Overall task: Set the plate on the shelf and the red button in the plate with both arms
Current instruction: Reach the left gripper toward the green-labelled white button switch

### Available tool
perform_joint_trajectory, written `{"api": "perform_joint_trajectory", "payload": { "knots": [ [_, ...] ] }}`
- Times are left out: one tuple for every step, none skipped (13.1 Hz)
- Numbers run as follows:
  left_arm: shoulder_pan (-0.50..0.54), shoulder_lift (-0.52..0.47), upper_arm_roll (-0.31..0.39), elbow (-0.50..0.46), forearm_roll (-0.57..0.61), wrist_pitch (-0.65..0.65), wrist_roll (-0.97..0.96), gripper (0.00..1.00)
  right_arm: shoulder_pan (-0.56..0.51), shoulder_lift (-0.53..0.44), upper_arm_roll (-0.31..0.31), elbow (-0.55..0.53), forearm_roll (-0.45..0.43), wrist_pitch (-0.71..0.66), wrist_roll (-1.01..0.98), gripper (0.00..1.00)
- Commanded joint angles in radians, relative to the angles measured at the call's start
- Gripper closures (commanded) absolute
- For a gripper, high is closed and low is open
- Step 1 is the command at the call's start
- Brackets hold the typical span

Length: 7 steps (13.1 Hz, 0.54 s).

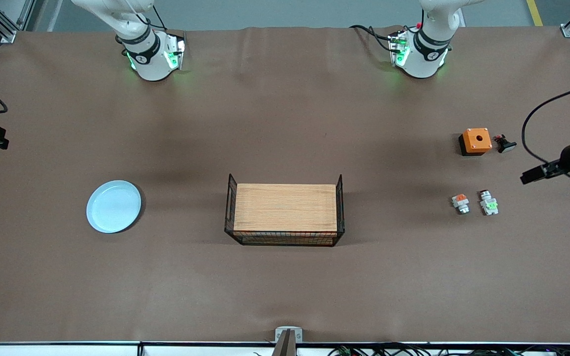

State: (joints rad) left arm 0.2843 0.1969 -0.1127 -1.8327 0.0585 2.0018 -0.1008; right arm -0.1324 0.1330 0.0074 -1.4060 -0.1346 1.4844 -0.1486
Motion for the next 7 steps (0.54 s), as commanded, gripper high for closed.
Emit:
{"api": "perform_joint_trajectory", "payload": {
  "knots": [
    [0.032,0.074,-0.005,-0.043,0.017,0.125,0.009,0.01,-0.053,0.062,0.013,-0.001,-0.014,0.051,-0.095,0.00],
    [0.029,0.102,-0.008,-0.049,0.017,0.140,0.009,0.01,-0.071,0.063,0.013,-0.042,-0.013,0.129,-0.152,0.00],
    [0.030,0.127,-0.010,-0.053,0.017,0.156,0.009,0.01,-0.087,0.063,0.013,-0.082,-0.013,0.208,-0.196,0.00],
    [0.035,0.147,-0.012,-0.065,0.015,0.199,0.010,0.01,-0.095,0.068,0.013,-0.100,-0.013,0.259,-0.207,0.00],
    [0.036,0.163,-0.010,-0.080,0.017,0.239,0.018,0.01,-0.096,0.088,0.013,-0.103,-0.011,0.261,-0.207,0.01],
    [0.036,0.189,-0.010,-0.091,0.015,0.280,0.022,0.01,-0.098,0.105,0.013,-0.122,-0.011,0.269,-0.207,0.03],
    [0.036,0.214,-0.010,-0.108,0.015,0.332,0.023,0.01,-0.114,0.121,0.014,-0.137,0.009,0.298,-0.207,0.03]
  ]
}}
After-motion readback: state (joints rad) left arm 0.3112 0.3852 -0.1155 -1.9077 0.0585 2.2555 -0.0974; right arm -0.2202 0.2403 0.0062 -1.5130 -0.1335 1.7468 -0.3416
